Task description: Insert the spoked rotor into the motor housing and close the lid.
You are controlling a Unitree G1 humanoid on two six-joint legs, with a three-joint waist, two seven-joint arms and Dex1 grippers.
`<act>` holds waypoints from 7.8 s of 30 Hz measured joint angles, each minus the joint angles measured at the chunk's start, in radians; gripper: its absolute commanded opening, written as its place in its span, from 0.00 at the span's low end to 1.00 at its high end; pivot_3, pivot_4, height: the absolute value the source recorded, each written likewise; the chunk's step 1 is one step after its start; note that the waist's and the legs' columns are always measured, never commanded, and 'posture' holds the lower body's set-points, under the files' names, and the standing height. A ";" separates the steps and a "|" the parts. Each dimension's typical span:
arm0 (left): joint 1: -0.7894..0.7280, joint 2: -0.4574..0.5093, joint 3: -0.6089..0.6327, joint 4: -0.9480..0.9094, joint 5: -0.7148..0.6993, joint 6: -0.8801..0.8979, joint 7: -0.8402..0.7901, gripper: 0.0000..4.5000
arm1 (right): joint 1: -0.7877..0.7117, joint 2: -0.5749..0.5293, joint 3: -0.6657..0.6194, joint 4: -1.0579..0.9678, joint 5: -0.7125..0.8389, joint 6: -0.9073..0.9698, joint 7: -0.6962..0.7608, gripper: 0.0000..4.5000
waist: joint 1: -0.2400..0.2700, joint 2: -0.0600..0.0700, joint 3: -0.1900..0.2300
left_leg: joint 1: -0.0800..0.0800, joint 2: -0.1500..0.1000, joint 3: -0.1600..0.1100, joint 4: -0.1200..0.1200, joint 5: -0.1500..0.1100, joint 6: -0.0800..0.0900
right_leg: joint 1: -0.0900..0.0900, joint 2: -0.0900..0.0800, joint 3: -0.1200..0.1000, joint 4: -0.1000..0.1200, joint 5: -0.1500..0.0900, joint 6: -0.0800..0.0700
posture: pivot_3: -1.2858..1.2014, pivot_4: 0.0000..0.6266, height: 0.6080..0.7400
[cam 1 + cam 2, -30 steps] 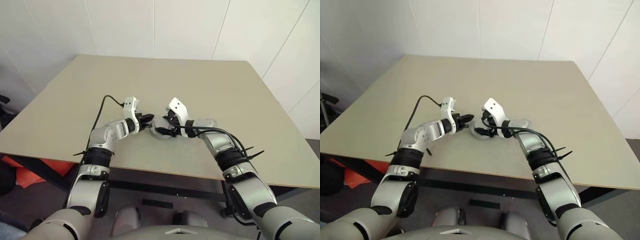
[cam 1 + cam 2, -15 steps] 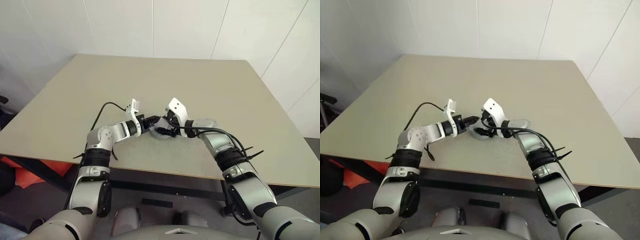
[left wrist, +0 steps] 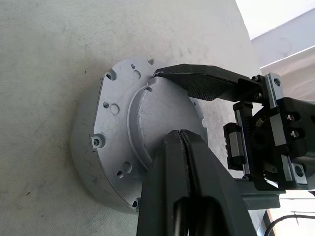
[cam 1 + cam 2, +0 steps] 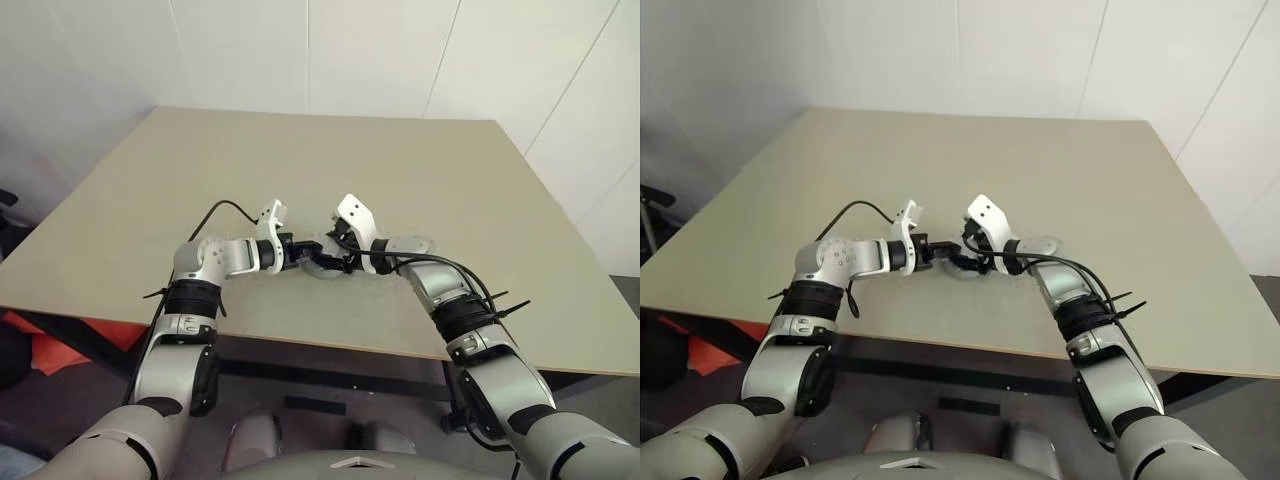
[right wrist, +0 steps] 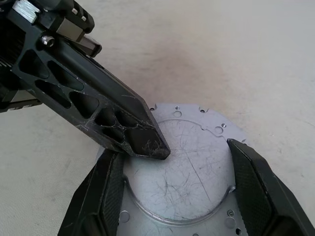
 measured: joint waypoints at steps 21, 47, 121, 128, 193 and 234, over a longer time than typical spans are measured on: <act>-0.019 0.005 0.009 -0.001 -0.003 -0.002 -0.019 0.00 | -0.071 -0.262 -0.151 -0.187 0.085 0.202 0.107 0.99 | 0.009 0.001 -0.001 | -0.014 -0.001 0.000 0.001 -0.003 0.005 | -0.007 0.000 0.002 0.008 0.004 -0.005 | 0.52 0.00 1.00; 0.002 0.035 0.003 0.008 0.021 -0.038 -0.030 0.00 | -0.104 -0.045 -0.498 0.028 0.401 1.027 -0.158 0.99 | 0.028 0.002 -0.001 | -0.013 0.000 0.000 0.003 0.001 -0.004 | -0.010 0.000 0.002 0.016 0.003 -0.006 | 0.52 0.00 1.00; 0.015 0.002 0.493 -0.002 -0.352 -0.184 0.147 1.00 | -0.349 0.244 -0.960 0.269 0.757 0.911 -0.638 0.46 | 0.046 0.003 0.001 | -0.046 0.003 0.000 0.012 0.005 -0.009 | -0.048 0.001 0.002 0.037 0.001 -0.013 | 0.52 0.00 1.00; 0.015 -0.023 0.513 0.022 -0.470 -0.067 0.177 1.00 | -0.364 0.260 -0.970 0.203 0.834 0.973 -0.689 0.46 | 0.051 0.003 0.001 | -0.042 0.003 0.000 0.011 0.006 -0.010 | -0.045 0.001 0.002 0.037 0.003 -0.008 | 0.52 0.00 1.00; -0.051 -0.066 0.480 0.233 -0.452 -0.329 0.135 0.47 | -0.262 0.247 -0.674 0.031 0.715 0.716 -0.658 0.99 | 0.049 0.003 0.001 | -0.042 0.002 -0.002 0.014 0.006 -0.010 | -0.045 0.001 0.002 0.039 0.005 -0.005 | 0.52 0.00 1.00; -0.037 0.280 0.485 0.551 0.040 -1.091 0.605 0.99 | -0.289 0.167 -0.580 0.211 0.553 0.551 -0.519 1.00 | 0.009 0.001 0.001 | -0.029 0.001 -0.002 0.024 0.005 -0.010 | -0.032 0.001 0.010 0.047 0.004 -0.005 | 0.52 0.00 1.00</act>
